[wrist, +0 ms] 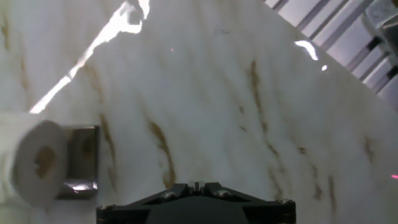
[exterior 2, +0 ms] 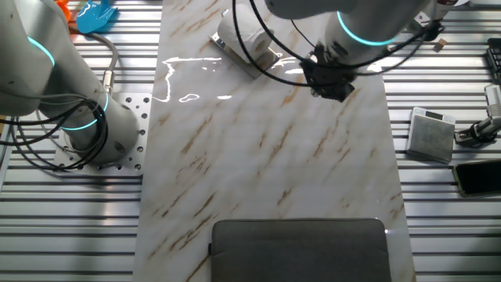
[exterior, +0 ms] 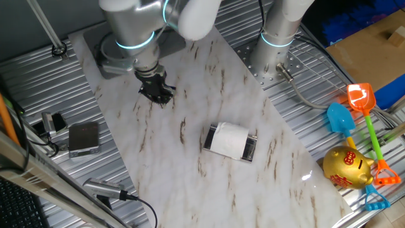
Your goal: Take the roll of paper down from the shelf
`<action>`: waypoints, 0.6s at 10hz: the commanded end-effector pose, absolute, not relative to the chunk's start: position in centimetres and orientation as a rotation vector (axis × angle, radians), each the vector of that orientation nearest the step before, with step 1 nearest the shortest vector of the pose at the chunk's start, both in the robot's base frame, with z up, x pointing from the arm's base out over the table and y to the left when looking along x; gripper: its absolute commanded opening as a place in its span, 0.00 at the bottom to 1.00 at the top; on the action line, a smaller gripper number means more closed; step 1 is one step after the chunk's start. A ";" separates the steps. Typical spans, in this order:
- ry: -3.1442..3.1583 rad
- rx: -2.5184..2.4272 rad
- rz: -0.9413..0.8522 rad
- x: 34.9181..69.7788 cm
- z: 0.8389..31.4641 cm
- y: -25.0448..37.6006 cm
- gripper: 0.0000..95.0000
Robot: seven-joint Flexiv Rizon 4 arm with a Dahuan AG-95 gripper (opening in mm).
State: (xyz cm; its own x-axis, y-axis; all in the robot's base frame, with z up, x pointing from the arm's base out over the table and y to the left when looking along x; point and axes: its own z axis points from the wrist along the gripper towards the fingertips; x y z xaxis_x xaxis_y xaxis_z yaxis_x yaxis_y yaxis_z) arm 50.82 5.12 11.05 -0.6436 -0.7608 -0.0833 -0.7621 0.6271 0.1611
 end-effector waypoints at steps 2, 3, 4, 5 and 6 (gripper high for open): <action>2.866 -1.428 0.286 51.0 11.1 4.3 0.00; 2.917 -1.351 0.258 51.0 11.1 4.3 0.00; 2.952 -1.285 0.254 51.0 11.1 4.3 0.00; 2.961 -1.261 0.260 50.9 11.1 4.4 0.00; 2.944 -1.279 0.279 51.0 10.7 3.9 0.00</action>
State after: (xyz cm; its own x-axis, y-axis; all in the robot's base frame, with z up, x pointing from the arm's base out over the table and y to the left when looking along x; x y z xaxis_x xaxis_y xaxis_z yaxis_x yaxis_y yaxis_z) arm 51.02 3.91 10.82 -0.5105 -0.8598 -0.0066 -0.8440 0.4996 0.1952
